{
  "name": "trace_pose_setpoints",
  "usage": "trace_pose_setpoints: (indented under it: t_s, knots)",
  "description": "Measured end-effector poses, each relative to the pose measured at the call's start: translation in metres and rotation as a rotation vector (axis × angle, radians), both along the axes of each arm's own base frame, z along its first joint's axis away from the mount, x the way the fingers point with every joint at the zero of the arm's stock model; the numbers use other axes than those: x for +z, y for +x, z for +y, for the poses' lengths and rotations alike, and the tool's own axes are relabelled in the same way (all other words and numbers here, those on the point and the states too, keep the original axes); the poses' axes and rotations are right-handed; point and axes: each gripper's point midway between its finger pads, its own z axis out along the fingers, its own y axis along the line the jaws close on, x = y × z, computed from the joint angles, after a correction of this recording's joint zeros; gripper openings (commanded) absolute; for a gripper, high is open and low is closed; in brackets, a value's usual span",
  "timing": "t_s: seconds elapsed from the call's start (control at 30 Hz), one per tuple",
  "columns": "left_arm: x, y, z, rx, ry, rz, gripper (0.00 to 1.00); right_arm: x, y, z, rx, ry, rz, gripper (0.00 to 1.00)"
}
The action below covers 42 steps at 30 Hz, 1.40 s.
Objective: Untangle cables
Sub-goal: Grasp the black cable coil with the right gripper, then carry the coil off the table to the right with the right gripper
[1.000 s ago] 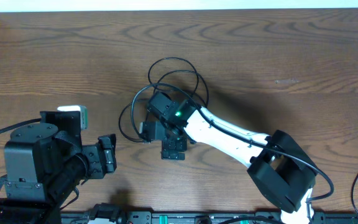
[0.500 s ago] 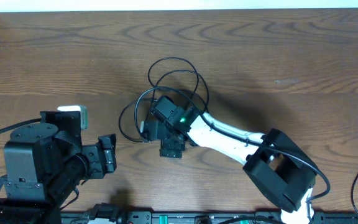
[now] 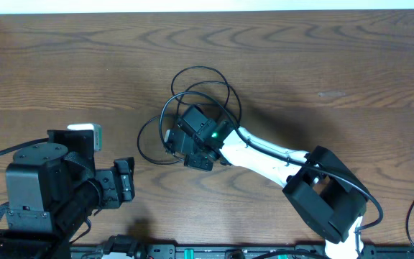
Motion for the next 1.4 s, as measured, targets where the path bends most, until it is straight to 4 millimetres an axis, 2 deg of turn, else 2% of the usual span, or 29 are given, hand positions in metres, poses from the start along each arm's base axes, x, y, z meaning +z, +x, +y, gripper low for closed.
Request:
trace_pose_setpoints:
  t_s: [0.07,0.1,0.2,0.37,0.53,0.7,0.73,0.77,0.83,0.87,1.1,1.2,1.3,1.33,1.4]
  knots:
    - [0.000,-0.001,0.000,0.000,0.001,0.003,0.84,0.000,0.001,0.000,-0.012,0.001,0.004,0.50]
    - [-0.001,-0.001,0.000,0.000,0.001,0.004,0.84,0.000,0.001,-0.001,-0.017,0.002,0.006,0.56]
    - [-0.001,-0.001,0.000,0.000,0.001,0.004,0.84,0.000,0.001,0.000,-0.025,0.003,0.010,0.60]
    - [-0.001,-0.001,0.000,0.000,0.001,0.004,0.84,0.000,0.001,0.000,-0.028,0.004,0.011,0.54]
    - [-0.001,-0.001,0.000,0.000,0.001,0.004,0.84,-0.001,0.002,0.001,-0.031,0.008,0.009,0.55]
    - [-0.001,-0.001,0.000,-0.001,0.001,0.004,0.84,-0.022,0.000,0.000,-0.030,-0.017,0.035,0.55]
    - [-0.001,-0.001,0.000,0.000,0.001,0.006,0.84,-0.020,0.003,0.002,-0.033,-0.009,0.024,0.54]
    - [-0.001,-0.001,0.000,0.000,0.001,0.005,0.84,-0.021,0.003,0.002,-0.033,-0.008,0.027,0.47]
    - [-0.001,-0.001,0.000,-0.001,0.001,0.005,0.84,-0.021,0.004,0.002,-0.031,-0.004,0.026,0.08]
    - [-0.001,-0.001,0.000,0.000,0.001,0.005,0.84,-0.021,0.004,0.003,-0.033,-0.003,0.028,0.01]
    - [-0.001,-0.001,0.000,0.000,0.001,0.005,0.84,-0.021,0.006,0.003,-0.066,-0.001,0.031,0.01]
    - [-0.001,-0.001,0.000,-0.001,0.001,0.005,0.84,-0.018,0.011,-0.009,-0.118,-0.047,0.005,0.01]
    - [-0.001,-0.001,0.000,-0.001,0.001,0.005,0.84,0.001,0.029,-0.025,-0.186,-0.086,-0.090,0.01]
    - [-0.001,-0.001,0.000,-0.001,0.001,0.006,0.84,0.016,0.039,-0.031,-0.216,-0.087,-0.143,0.01]
    - [-0.001,-0.001,0.000,-0.001,0.001,0.006,0.84,0.058,0.065,-0.046,-0.290,-0.064,-0.275,0.01]
